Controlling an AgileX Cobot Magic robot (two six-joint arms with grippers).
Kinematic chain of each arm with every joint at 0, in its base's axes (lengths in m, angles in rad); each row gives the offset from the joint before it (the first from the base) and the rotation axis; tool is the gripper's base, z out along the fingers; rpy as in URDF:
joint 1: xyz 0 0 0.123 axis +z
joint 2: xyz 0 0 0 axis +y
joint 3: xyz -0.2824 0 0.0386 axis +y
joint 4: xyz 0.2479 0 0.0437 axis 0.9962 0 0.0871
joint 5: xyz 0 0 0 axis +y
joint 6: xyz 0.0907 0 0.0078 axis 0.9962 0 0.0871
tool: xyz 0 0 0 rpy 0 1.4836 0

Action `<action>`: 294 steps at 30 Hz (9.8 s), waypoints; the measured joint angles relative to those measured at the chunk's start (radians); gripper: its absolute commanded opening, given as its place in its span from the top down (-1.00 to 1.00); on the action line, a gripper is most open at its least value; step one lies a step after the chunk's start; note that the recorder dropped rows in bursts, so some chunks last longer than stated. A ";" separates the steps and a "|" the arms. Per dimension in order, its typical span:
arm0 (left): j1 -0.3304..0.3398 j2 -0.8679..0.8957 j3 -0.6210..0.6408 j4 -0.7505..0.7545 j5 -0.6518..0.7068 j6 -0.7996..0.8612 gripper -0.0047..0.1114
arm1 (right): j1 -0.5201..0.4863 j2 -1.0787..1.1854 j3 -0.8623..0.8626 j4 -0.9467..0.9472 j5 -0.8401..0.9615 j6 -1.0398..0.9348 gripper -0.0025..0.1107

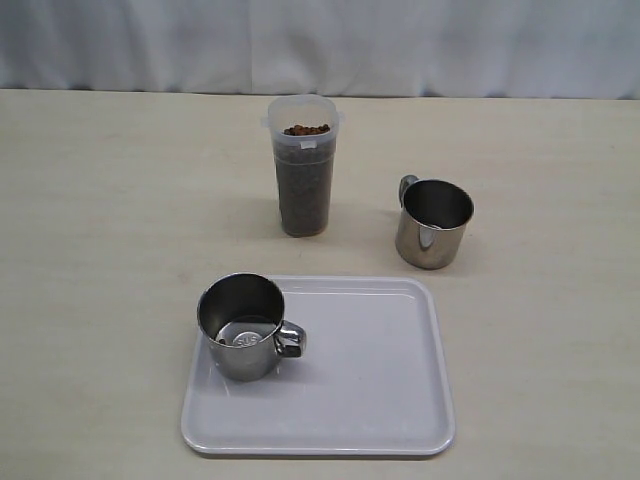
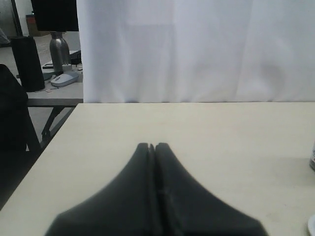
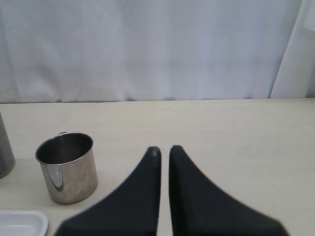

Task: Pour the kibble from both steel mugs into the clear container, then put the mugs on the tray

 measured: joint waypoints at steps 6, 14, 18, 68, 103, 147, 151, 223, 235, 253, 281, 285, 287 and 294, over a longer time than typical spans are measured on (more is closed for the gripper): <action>-0.056 0.000 0.000 0.000 0.000 0.000 0.92 | 0.000 0.000 0.000 0.000 0.000 0.000 0.87; -0.067 0.000 0.000 0.000 0.000 0.000 0.92 | 0.000 0.000 0.000 0.000 0.000 0.000 0.87; -0.067 0.000 0.000 0.000 0.000 0.000 0.92 | 0.000 0.000 0.000 0.000 0.000 0.000 0.87; -0.067 0.000 0.000 0.000 0.000 0.002 0.92 | 0.002 1.697 -0.501 -0.912 -0.972 0.504 -0.87; -0.067 0.000 0.000 0.000 0.000 0.002 0.92 | 0.002 2.136 -0.838 -1.006 -1.115 0.418 -0.87; -0.067 0.000 0.000 0.000 0.000 0.004 0.92 | 0.091 2.050 -0.693 -1.477 -1.365 0.391 0.88; -0.067 0.000 0.000 0.000 0.000 0.004 0.92 | 0.106 2.057 -0.709 -1.489 -1.367 0.381 0.87; -0.067 0.000 0.000 0.000 0.000 0.004 0.92 | 0.106 0.061 -0.002 -1.125 -0.194 1.250 0.88; -0.067 0.000 0.000 0.000 0.000 0.004 0.92 | 0.106 0.051 -0.002 -1.037 -0.187 1.264 0.88; -0.067 0.000 0.000 0.000 0.000 0.004 0.92 | 0.106 0.051 -0.002 -1.024 -0.187 1.266 0.88; -0.067 0.000 0.000 0.000 0.000 0.004 0.92 | 0.058 0.001 -0.002 0.045 0.020 -0.005 0.88; -0.067 0.000 0.000 0.000 0.000 0.004 0.92 | 0.058 0.001 -0.002 0.047 0.022 -0.015 0.88; -0.067 0.000 0.000 0.000 0.000 0.004 0.92 | 0.058 0.001 -0.002 0.058 0.022 -0.017 0.88; -0.067 0.000 0.000 0.000 0.000 0.004 0.92 | 0.058 0.001 -0.002 0.067 0.022 -0.019 0.88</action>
